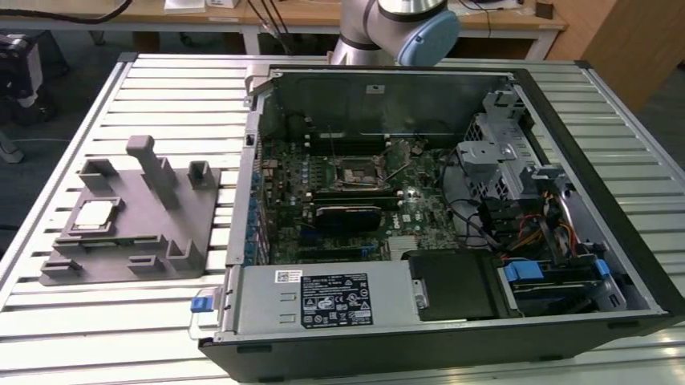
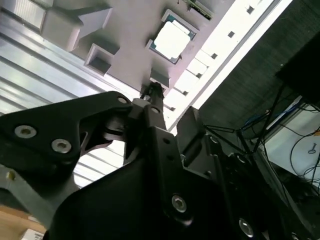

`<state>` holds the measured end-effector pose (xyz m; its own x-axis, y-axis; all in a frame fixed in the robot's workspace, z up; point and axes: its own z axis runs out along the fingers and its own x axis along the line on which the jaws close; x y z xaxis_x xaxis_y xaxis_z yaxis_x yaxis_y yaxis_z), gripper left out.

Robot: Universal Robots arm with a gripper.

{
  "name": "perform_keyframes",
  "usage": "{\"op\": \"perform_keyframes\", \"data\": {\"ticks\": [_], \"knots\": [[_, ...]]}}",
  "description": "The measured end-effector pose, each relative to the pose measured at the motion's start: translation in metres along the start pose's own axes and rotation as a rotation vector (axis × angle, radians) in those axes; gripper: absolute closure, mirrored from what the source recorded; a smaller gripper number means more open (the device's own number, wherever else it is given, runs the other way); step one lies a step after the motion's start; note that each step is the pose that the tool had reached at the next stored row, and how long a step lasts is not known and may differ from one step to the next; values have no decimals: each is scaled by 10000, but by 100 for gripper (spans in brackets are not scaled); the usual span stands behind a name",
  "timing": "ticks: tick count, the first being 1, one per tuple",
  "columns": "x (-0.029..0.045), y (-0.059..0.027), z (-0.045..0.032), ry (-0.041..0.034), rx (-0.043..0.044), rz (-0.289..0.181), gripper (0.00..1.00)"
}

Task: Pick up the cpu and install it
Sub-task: 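Pick up the cpu and move it towards the insertion slot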

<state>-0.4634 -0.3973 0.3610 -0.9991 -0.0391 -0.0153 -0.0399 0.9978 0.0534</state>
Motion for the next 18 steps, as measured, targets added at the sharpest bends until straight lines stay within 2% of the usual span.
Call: {"op": "perform_keyframes", "data": {"ticks": [2, 3, 5, 8, 9, 18], "knots": [[1, -3, 36, 2, -3, -21, 53], [1, -6, 55, 2, -3, -22, 53], [2, -10, 91, 1, -4, -22, 42], [2, -13, 130, 2, -3, -22, 36], [2, -14, 134, 3, -1, -22, 30], [3, -18, 208, 3, 21, -23, 30]]}}
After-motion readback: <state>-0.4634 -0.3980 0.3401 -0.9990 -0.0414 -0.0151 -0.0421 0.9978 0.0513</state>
